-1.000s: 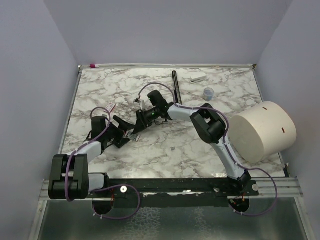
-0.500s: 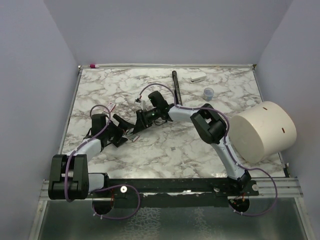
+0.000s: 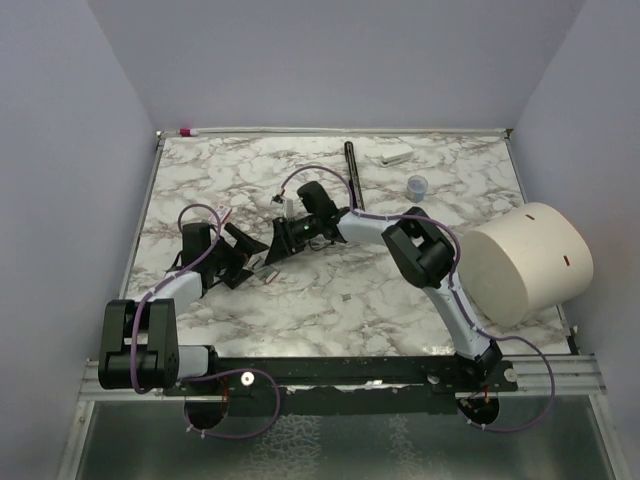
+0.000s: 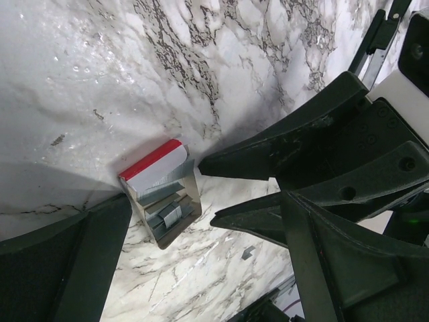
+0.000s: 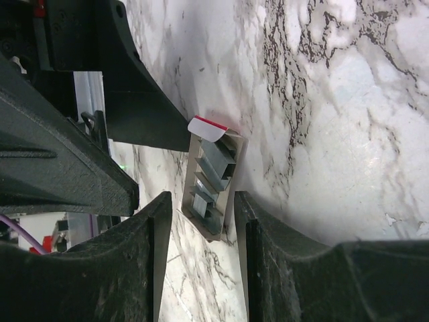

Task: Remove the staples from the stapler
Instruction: Adjust the staple in the staple box.

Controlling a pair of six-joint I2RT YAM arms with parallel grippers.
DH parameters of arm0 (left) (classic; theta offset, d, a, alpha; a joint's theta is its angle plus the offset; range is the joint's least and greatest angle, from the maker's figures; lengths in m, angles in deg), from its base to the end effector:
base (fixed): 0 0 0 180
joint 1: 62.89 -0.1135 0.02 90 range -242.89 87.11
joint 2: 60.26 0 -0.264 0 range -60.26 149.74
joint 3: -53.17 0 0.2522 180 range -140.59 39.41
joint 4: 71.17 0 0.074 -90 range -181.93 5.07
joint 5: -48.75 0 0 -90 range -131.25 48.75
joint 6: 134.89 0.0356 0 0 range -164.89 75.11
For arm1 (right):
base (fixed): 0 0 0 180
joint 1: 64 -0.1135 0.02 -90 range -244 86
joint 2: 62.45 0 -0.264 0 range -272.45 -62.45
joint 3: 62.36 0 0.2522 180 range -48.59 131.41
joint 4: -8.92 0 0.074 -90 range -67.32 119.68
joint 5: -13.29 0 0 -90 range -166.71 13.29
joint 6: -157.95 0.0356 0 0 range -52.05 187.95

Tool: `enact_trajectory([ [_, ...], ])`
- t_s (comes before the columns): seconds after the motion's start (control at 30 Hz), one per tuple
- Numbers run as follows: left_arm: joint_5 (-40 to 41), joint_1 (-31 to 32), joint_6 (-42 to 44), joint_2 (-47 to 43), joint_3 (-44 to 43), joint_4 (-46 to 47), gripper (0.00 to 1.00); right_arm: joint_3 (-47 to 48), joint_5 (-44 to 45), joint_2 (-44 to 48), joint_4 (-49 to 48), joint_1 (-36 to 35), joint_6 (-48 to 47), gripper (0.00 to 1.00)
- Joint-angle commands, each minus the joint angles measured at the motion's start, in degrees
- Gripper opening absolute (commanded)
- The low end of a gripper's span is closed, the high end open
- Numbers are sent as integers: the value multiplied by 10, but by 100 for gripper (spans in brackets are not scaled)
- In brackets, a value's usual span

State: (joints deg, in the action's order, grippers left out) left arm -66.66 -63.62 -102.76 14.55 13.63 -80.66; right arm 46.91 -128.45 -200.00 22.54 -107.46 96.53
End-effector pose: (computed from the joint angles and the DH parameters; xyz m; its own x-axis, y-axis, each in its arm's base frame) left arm 0.2323 -0.0123 0.1479 -0.6227 -0.7729 -0.1218 -0.4403 0.4748 -0.7620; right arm 0.3498 0.3700 0.1081 -0.8324 -0.3807 -0.4028 -0.5147 0.2614 0.8166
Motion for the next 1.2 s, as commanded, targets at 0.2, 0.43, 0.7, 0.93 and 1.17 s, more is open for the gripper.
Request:
enact_trajectory([
  [0.2, -5, 3, 7, -6, 23, -1, 98, -39, -50, -6, -163, -14, 126, 42],
  [0.43, 7, 2, 14, -30, 25, -21, 99, -43, -42, -2, -140, -14, 110, 42],
  [0.7, 15, -2, 23, -34, 18, -34, 99, -72, 4, 32, -93, 10, 69, 42],
  [0.93, 15, -2, 28, -31, 16, -32, 99, -63, 10, 21, -66, 6, 50, 42],
  [1.17, 14, -2, 29, -33, 15, -35, 99, -39, 5, -9, -74, -11, 65, 42],
])
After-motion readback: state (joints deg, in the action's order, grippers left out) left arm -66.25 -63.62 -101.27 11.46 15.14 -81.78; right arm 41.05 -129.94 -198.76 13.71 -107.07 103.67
